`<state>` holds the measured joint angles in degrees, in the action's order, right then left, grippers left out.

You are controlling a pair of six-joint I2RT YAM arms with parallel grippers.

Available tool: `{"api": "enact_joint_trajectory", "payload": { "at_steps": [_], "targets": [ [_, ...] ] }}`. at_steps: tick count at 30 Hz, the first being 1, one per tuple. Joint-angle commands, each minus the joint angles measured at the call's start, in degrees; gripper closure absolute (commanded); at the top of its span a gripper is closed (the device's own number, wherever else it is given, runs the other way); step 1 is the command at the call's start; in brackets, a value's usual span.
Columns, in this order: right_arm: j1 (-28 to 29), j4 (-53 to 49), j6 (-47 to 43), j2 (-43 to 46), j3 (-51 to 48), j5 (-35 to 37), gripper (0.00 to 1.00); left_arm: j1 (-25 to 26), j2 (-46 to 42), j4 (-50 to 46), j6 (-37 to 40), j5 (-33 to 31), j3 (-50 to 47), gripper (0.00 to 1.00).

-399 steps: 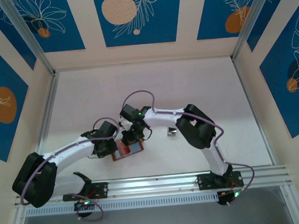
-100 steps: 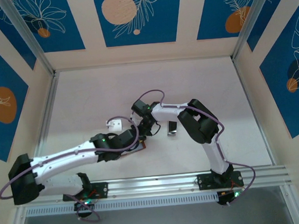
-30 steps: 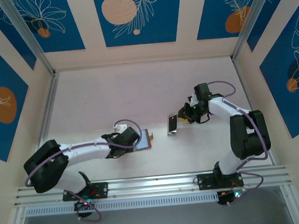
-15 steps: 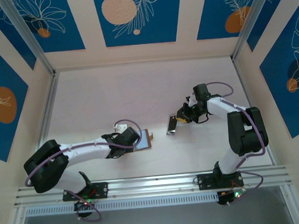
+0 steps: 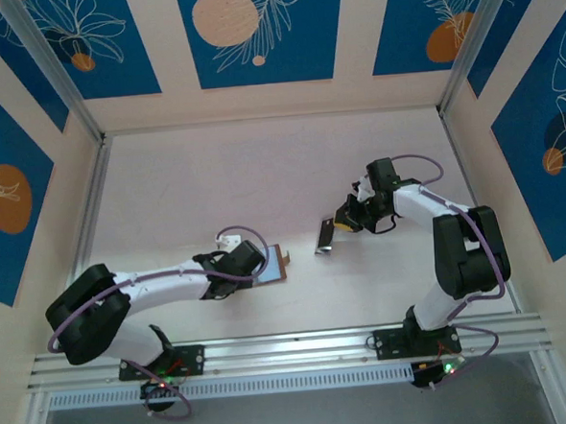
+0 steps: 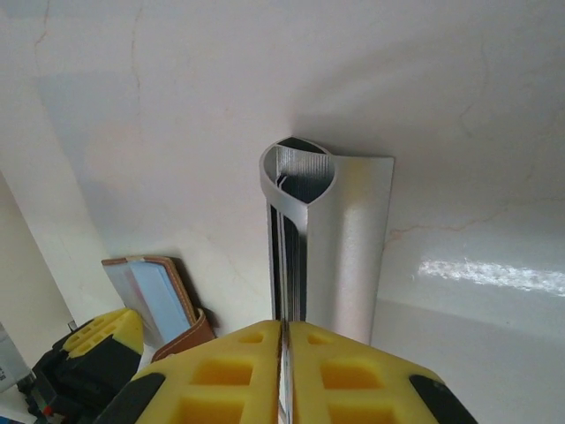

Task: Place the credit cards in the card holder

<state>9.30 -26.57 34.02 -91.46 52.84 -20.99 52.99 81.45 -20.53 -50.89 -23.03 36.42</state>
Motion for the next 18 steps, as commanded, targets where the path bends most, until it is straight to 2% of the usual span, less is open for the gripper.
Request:
{"api": "enact_joint_trajectory", "payload": {
  "at_steps": [1,5,13,18],
  "targets": [
    [0.13,-1.84,-0.71,1.77,-0.67,-0.56,0.91,0.04,2.75,-3.46,-0.7,1.95,-1.36,0.85],
    [0.23,-1.66,-0.8,0.88,-0.46,-0.81,0.92,0.01,2.75,-3.48,-0.61,1.92,-1.19,0.85],
    [0.8,-2.69,-0.6,1.78,-0.64,2.47,0.83,0.08,2.66,-3.46,-0.86,1.94,-1.6,0.86],
    [1.75,-2.71,-0.89,0.42,-0.06,2.27,0.85,0.01,2.75,-3.37,-0.87,1.93,-1.53,0.85]
  ]
}}
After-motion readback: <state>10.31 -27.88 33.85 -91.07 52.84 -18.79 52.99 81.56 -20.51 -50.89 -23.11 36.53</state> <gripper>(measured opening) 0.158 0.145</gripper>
